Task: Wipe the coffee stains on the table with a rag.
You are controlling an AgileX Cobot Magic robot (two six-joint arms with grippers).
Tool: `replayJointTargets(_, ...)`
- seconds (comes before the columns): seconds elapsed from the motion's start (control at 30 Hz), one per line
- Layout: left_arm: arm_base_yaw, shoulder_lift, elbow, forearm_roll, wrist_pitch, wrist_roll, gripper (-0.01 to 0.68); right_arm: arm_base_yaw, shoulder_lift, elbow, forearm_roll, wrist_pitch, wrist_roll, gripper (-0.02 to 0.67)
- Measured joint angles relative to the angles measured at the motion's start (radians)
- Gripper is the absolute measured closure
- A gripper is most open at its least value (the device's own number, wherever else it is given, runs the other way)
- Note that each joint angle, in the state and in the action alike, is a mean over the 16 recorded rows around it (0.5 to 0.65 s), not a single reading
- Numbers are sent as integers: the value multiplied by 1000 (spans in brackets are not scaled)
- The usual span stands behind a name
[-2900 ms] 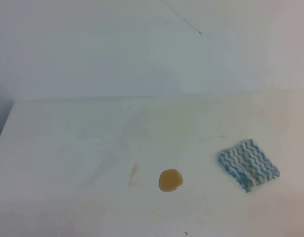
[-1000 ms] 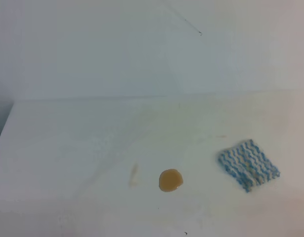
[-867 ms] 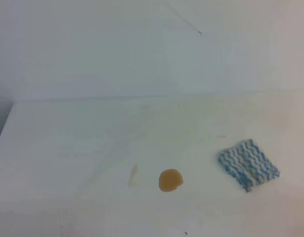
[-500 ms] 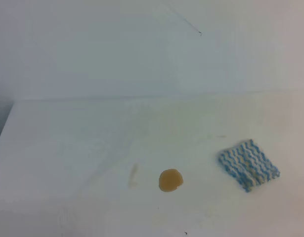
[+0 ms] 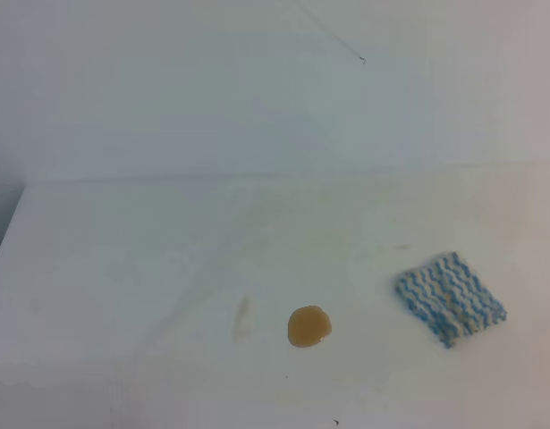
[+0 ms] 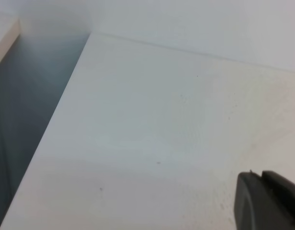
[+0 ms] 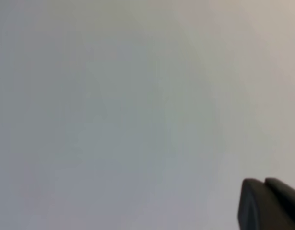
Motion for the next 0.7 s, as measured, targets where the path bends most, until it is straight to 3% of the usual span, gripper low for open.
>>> replayJointTargets(0.3, 0, 0, 0, 0, 0, 0, 672, 0, 77, -162, -7, 101, -132, 652)
replayJointTargets(0.7, 0, 0, 0, 0, 0, 0, 672, 0, 431, -465, 22, 525, -172, 652)
